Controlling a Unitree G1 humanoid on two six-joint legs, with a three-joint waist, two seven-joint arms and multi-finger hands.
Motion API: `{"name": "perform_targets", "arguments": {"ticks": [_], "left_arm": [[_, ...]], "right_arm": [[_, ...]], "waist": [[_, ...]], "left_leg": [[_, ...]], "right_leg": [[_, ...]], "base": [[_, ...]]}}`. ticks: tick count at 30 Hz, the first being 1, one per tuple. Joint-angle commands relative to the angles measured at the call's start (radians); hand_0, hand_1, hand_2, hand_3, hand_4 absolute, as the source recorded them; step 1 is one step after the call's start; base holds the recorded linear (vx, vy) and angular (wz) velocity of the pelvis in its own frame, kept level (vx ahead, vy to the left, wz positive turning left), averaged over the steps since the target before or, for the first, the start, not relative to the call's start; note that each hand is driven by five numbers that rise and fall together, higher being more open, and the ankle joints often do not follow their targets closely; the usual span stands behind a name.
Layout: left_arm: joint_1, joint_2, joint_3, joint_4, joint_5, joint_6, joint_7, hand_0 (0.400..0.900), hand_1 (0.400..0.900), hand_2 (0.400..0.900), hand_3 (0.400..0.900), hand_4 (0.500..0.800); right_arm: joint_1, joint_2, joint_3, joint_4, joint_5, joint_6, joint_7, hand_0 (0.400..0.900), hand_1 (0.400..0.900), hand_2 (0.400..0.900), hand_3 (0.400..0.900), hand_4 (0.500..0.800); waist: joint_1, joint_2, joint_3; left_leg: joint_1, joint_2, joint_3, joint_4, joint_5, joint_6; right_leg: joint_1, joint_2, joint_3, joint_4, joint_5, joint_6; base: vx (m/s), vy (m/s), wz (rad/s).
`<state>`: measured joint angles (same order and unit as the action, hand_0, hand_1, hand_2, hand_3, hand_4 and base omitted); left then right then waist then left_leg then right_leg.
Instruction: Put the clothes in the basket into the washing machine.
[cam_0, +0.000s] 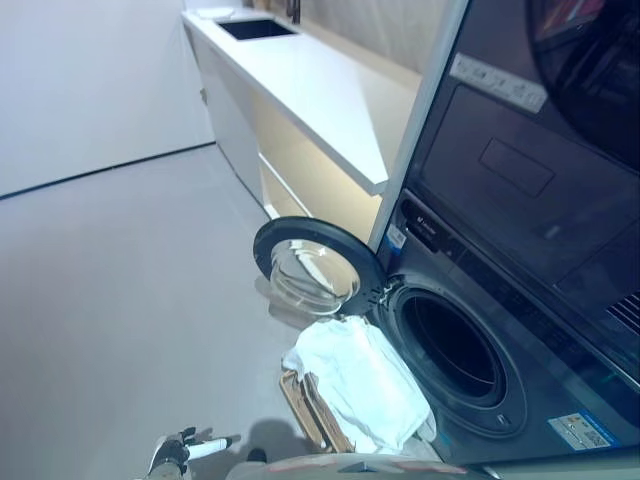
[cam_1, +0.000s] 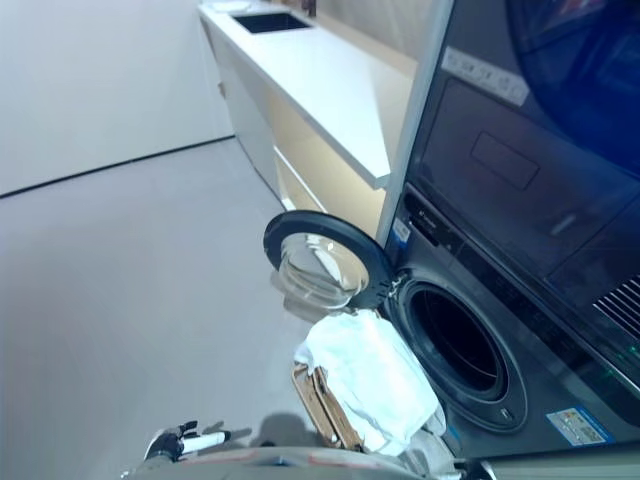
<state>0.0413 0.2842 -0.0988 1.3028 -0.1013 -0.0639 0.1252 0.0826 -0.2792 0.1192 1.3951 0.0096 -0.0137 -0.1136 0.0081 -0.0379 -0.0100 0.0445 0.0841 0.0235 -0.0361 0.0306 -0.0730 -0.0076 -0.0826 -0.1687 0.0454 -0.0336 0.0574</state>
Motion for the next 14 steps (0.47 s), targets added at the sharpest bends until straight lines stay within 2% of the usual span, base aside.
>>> {"name": "perform_targets", "arguments": {"ticks": [1,14], "left_arm": [[0.003,0.035,0.051,0.062,0.053,0.006,-0.009,0.9,0.9,0.9,0.9,0.8],[0.015,0.005,0.011,0.028,0.069,-0.007,-0.029,0.9,0.9,0.9,0.9,0.8]], "right_arm": [[-0.024,-0.009,-0.047,0.045,0.011,0.015,0.009,0.9,0.9,0.9,0.9,0.8],[-0.008,0.023,-0.013,0.012,0.021,0.003,0.014,0.9,0.9,0.9,0.9,0.8]], "waist": [[-0.008,-0.004,-0.006],[-0.023,0.002,-0.028]], "left_leg": [[-0.068,-0.014,-0.002,-0.031,0.067,0.006],[-0.004,-0.025,0.011,-0.036,0.035,0.019]], "right_leg": [[-0.004,-0.037,0.008,0.069,0.011,0.062],[0.041,-0.048,0.029,0.077,-0.004,0.069]], "base": [[0.0,0.021,-0.11],[0.02,0.007,-0.05]]}}
